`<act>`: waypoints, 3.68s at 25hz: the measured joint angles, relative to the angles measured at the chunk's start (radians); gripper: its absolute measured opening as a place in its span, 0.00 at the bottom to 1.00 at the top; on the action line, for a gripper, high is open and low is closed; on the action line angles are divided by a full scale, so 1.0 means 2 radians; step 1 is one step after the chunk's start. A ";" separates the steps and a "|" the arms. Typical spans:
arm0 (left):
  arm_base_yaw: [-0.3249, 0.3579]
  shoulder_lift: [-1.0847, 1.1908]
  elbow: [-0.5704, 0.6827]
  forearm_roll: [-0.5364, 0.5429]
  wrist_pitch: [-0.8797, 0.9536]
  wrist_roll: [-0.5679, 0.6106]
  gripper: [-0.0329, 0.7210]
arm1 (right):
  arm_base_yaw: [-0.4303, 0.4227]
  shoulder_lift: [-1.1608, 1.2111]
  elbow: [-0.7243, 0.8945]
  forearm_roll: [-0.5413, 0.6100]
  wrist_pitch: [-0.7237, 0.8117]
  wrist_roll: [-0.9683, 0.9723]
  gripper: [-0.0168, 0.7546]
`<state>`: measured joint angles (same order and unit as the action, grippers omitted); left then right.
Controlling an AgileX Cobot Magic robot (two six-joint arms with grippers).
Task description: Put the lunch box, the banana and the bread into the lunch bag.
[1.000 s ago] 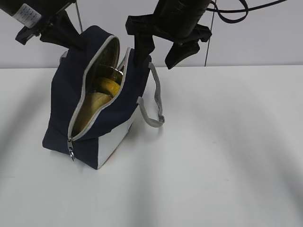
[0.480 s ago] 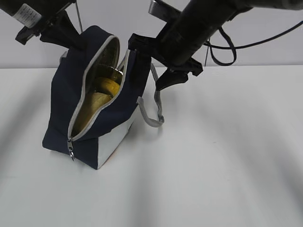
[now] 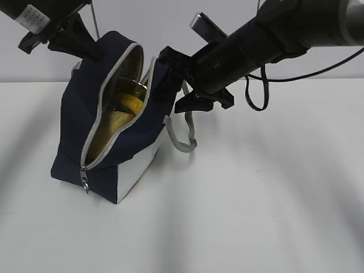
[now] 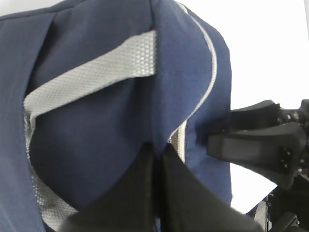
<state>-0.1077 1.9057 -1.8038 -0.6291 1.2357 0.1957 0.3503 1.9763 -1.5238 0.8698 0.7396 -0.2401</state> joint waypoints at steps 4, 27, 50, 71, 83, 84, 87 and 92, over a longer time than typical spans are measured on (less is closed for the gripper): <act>0.000 0.000 0.000 0.000 0.000 0.000 0.04 | 0.000 0.000 0.007 0.017 -0.010 -0.021 0.43; -0.011 0.000 0.000 -0.070 -0.003 0.017 0.04 | -0.055 -0.063 0.004 0.036 -0.001 -0.069 0.01; -0.058 0.022 0.000 -0.086 -0.073 0.019 0.04 | -0.068 -0.047 -0.024 0.001 0.007 -0.071 0.01; -0.058 0.042 0.000 -0.097 -0.080 0.019 0.04 | -0.069 -0.007 -0.063 0.040 0.009 -0.108 0.01; -0.058 0.042 0.000 -0.056 -0.092 0.018 0.19 | -0.069 -0.002 -0.065 0.023 0.042 -0.119 0.20; -0.058 0.042 0.000 -0.053 -0.093 0.018 0.26 | -0.069 -0.002 -0.065 0.023 0.045 -0.119 0.27; -0.054 0.042 0.000 -0.050 -0.093 0.018 0.47 | -0.069 -0.002 -0.068 0.019 0.051 -0.120 0.47; -0.042 0.038 0.000 -0.047 -0.086 0.017 0.62 | -0.069 -0.002 -0.069 -0.010 0.073 -0.120 0.56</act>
<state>-0.1916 1.9809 -1.8038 -0.7225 1.0632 0.2300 0.2129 1.9722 -1.6616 0.8494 0.8855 -0.4801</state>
